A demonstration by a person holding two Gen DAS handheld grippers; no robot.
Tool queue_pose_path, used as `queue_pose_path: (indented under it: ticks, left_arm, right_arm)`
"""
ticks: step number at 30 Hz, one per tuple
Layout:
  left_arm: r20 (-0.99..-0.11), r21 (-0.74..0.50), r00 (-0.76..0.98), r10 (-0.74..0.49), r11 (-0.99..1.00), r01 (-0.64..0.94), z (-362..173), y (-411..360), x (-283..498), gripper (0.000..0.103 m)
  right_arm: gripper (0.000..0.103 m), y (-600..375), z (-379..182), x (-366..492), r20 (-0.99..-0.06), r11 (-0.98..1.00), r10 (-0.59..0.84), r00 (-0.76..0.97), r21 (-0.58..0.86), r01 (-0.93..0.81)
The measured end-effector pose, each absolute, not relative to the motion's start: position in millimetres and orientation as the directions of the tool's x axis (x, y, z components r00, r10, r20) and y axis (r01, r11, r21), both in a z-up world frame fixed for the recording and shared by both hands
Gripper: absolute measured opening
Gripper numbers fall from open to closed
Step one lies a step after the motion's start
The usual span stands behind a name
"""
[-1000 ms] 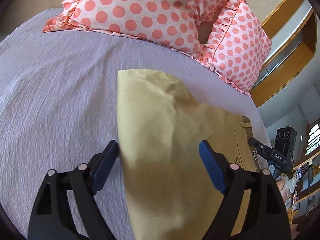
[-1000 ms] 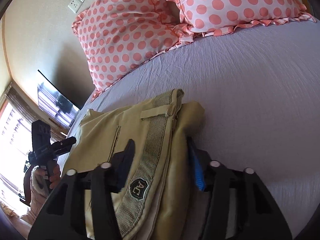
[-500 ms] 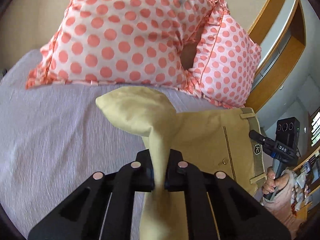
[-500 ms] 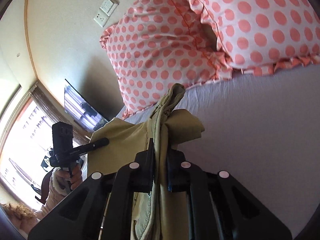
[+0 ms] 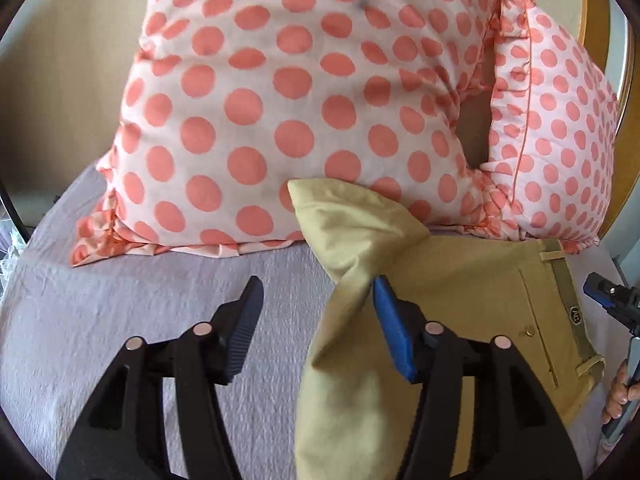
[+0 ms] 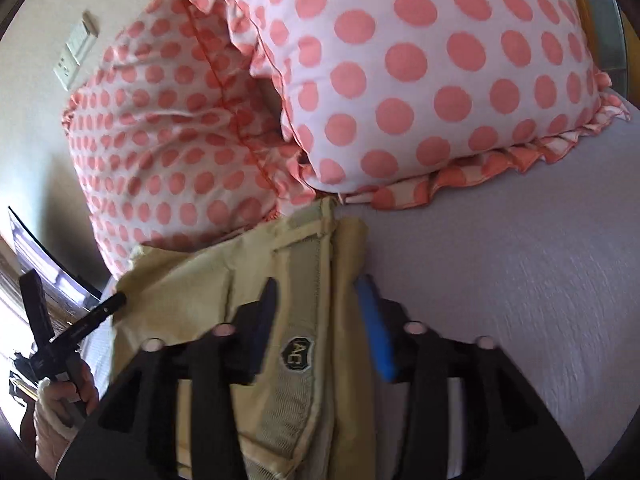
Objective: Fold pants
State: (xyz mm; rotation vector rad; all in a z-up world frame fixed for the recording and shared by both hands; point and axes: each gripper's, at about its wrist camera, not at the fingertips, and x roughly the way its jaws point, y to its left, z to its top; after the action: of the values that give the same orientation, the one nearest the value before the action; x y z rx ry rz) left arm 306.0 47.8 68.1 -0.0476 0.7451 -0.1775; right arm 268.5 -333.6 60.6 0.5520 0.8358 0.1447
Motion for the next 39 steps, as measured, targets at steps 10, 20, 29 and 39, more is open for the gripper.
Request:
queue_pose_path:
  ticks: [10,20,29,39]
  left_arm:
    - [-0.740,-0.354,0.520,-0.428,0.904,0.241,33.8,11.9,283.5,0.078]
    - [-0.757,0.079,0.653,-0.010,0.991,0.107,36.6,15.3,176.0,0.101]
    - [-0.786,0.132,0.617,0.050,0.987,0.089,12.2,17.1,139.7,0.101]
    - [-0.792,0.029,0.610,-0.016,0.998,0.063,6.0,27.4,140.6,0.101]
  right_arm:
    - [0.080,-289.4,40.7,263.3,-0.722,0.808,0.477,0.500,0.584,0.072]
    - [0.102,-248.1,80.3,146.1,-0.750,0.957,0.227,0.621,0.291,0.001]
    - [0.102,-208.5,51.8,132.2,-0.848,0.997,0.057,0.528,0.072,0.009]
    - [0.102,-204.3,43.8,137.8,-0.876,0.998,0.048,0.480,0.062,0.014]
